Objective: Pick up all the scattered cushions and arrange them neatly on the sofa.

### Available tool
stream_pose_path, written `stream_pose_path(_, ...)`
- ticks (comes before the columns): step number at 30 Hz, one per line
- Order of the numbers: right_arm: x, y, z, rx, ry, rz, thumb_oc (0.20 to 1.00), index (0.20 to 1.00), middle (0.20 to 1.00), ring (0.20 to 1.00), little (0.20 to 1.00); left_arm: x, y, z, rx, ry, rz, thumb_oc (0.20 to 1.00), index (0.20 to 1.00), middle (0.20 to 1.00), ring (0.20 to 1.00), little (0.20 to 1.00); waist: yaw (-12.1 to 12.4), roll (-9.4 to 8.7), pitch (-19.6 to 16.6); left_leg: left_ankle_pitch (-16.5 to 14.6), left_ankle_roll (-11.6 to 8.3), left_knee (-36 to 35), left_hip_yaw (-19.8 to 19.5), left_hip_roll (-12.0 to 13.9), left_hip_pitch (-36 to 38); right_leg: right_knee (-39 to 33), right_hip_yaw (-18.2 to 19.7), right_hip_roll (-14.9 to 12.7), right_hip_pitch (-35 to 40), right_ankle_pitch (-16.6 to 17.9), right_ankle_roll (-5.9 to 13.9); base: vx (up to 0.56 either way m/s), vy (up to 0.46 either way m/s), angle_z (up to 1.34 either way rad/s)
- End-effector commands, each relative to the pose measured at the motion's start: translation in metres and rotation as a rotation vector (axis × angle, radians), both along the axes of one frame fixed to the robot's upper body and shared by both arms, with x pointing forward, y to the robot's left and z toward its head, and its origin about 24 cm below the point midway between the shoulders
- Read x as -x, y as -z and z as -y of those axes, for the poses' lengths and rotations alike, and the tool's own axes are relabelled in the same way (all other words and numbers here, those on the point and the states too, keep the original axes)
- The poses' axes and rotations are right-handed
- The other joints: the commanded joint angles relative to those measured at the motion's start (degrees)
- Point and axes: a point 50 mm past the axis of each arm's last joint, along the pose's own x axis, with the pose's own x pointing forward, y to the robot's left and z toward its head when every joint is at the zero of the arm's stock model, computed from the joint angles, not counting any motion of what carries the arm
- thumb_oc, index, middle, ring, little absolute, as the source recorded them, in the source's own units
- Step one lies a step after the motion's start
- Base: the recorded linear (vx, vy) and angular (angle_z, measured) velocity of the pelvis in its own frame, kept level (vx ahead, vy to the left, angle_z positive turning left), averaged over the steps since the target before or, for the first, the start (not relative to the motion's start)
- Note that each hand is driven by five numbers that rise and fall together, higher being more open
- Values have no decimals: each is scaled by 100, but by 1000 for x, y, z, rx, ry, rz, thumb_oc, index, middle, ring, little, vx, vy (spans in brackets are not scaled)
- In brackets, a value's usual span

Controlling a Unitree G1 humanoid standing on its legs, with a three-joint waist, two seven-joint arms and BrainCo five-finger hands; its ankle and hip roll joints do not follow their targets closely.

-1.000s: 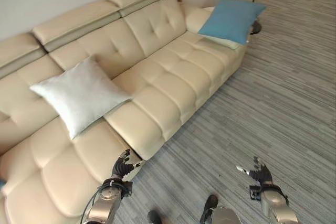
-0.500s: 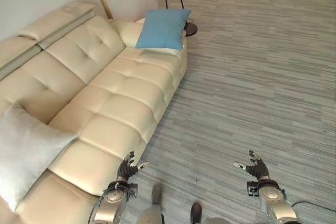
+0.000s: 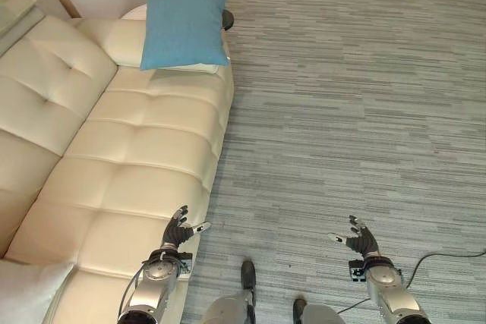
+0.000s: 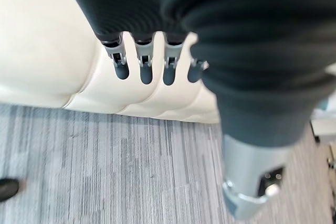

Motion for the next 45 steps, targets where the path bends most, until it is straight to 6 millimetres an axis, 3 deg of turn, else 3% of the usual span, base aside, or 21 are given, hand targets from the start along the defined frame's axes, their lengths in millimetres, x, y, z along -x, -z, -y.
stream_pose_path(1, -14, -16, 3, 3, 5, 95, 1000, 1000, 1000, 1000, 1000, -2, -12, -4, -19, 16, 71, 1000, 1000, 1000, 1000, 1000, 105, -90, -50, -782, -446, 571, -56, 404, -134, -519, -371, -126, -266, 791, 34, 197, 55, -36)
stream_pose_path(4, -15, -17, 5, 3, 19, 98, 1000, 1000, 1000, 1000, 1000, -6, -14, 0, -8, 29, 79, 1000, 1000, 1000, 1000, 1000, -17, -116, 5, -925, -475, 437, -11, 336, 178, -1337, -715, -65, -553, 925, -37, 252, -15, -20)
stream_pose_path(8, -16, -18, 4, 1, 35, 108, 1000, 1000, 1000, 1000, 1000, -14, -17, 4, 11, 15, 101, 1000, 1000, 1000, 1000, 1000, -159, -188, 85, -1124, -576, 334, -7, 311, 536, -2469, -1154, -47, -761, 1319, 75, 257, -102, 2)
stream_pose_path(12, -12, -15, 2, 1, 28, 95, 1000, 1000, 1000, 1000, 1000, -12, -9, 9, 61, -4, 79, 1000, 1000, 1000, 1000, 1000, -217, -243, -49, -1364, -625, 310, -48, 278, 804, -2637, -1059, -17, -578, 1436, -7, 262, -123, 19)
stream_pose_path(14, -10, -13, 3, -6, 28, 88, 1000, 1000, 1000, 1000, 1000, -9, -2, 16, 135, -49, 57, 1000, 1000, 1000, 1000, 1000, -265, -214, -206, -1617, -738, 673, -78, 451, 931, -2543, -1056, 39, -387, 1385, -155, 492, -236, 32)
stream_pose_path(15, -12, -15, 4, 3, 12, 95, 1000, 1000, 1000, 1000, 1000, -9, -1, 17, 150, -57, 54, 1000, 1000, 1000, 1000, 1000, -243, -183, -237, -1580, -826, 1317, -105, 534, 832, -2554, -1072, 133, -164, 1269, -273, 422, -233, 28)
stream_pose_path(20, -19, -23, 8, 44, -15, 118, 1000, 1000, 1000, 1000, 1000, -12, 0, 19, 171, -75, 53, 1000, 1000, 1000, 1000, 1000, -164, -262, -224, -1199, -869, 2198, -81, 631, 183, -2636, -1135, 102, 192, 1010, -422, 203, -92, 6)
stream_pose_path(21, -21, -26, 9, 69, -40, 124, 1000, 1000, 1000, 1000, 1000, -9, 4, 19, 160, -72, 32, 1000, 1000, 1000, 1000, 1000, -95, -297, -253, -1323, -819, 1904, -16, 644, 101, -2657, -1149, 67, 335, 920, -408, 330, -11, 5)
stream_pose_path(24, -26, -32, 12, 108, -62, 138, 1000, 1000, 1000, 1000, 1000, -7, 6, 18, 148, -67, 17, 1000, 1000, 1000, 1000, 1000, -13, -286, -278, -1198, -837, 1537, -79, 625, -53, -2699, -1147, 58, 516, 837, -376, 240, 27, -2)
stream_pose_path(27, -30, -36, 15, 127, -56, 154, 1000, 1000, 1000, 1000, 1000, -6, 7, 18, 130, -55, 7, 1000, 1000, 1000, 1000, 1000, 85, -176, -277, -615, -921, 872, -158, 672, -319, -2786, -1121, 126, 798, 684, -359, 293, 103, -15)
stream_pose_path(28, -28, -34, 17, 128, -28, 144, 1000, 1000, 1000, 1000, 1000, -8, 6, 18, 110, -42, 10, 1000, 1000, 1000, 1000, 1000, 181, -141, -220, -259, -990, 577, 25, 733, -746, -2872, -1103, 134, 1116, 506, -357, 675, 345, 6)
stream_pose_path(29, -22, -29, 18, 129, -18, 122, 1000, 1000, 1000, 1000, 1000, -8, 2, 13, 87, -38, 24, 1000, 1000, 1000, 1000, 1000, 226, -76, -280, -142, -969, 393, 158, 786, -732, -2861, -1044, 126, 1317, 390, -276, 817, 445, 17)
stream_pose_path(33, -11, -16, 18, 93, 18, 64, 1000, 1000, 1000, 1000, 1000, -3, -1, 5, 51, -14, 22, 1000, 1000, 1000, 1000, 1000, 231, -239, -426, -447, -738, 727, 197, 580, -677, -2392, -833, -236, 1284, 345, -80, 384, 258, -12)
stream_pose_path(36, -8, -12, 17, 78, 28, 43, 1000, 1000, 1000, 1000, 1000, -2, -3, 0, 35, -10, 26, 1000, 1000, 1000, 1000, 1000, 256, -302, -405, -608, -615, 785, 276, 533, -612, -1846, -759, -329, 1037, 382, 7, 146, 126, -35)
stream_pose_path(39, -4, -8, 15, 50, 39, 35, 1000, 1000, 1000, 1000, 1000, -2, -9, -9, 8, -17, 44, 1000, 1000, 1000, 1000, 1000, 165, -309, -298, -810, -442, 693, 347, 475, -308, -863, -643, -362, 308, 796, 53, 244, 148, -16)
stream_pose_path(41, -7, -12, 16, 44, 49, 57, 1000, 1000, 1000, 1000, 1000, -6, -13, -8, 9, -10, 65, 1000, 1000, 1000, 1000, 1000, 61, -223, -204, -900, -456, 493, 356, 458, 2, -1163, -829, -288, -129, 797, -72, 352, 45, -10)
stream_pose_path(42, -8, -14, 18, 46, 56, 63, 1000, 1000, 1000, 1000, 1000, -7, -14, -7, 15, -8, 71, 1000, 1000, 1000, 1000, 1000, -18, -219, -138, -976, -477, 429, 319, 403, 186, -1630, -898, -218, -271, 899, -72, 241, -24, 18)
stream_pose_path(43, -8, -14, 18, 47, 56, 63, 1000, 1000, 1000, 1000, 1000, -7, -14, -7, 15, -8, 71, 1000, 1000, 1000, 1000, 1000, -25, -211, -127, -981, -480, 427, 311, 411, 202, -1653, -911, -210, -241, 906, -73, 339, -90, 14)
stream_pose_path(45, -7, -13, 17, 38, 68, 65, 1000, 1000, 1000, 1000, 1000, -11, -16, -5, 20, -15, 89, 1000, 1000, 1000, 1000, 1000, -150, -251, -32, -1111, -539, 384, 195, 322, 487, -2419, -892, -96, -542, 1244, 39, 318, -135, 17)
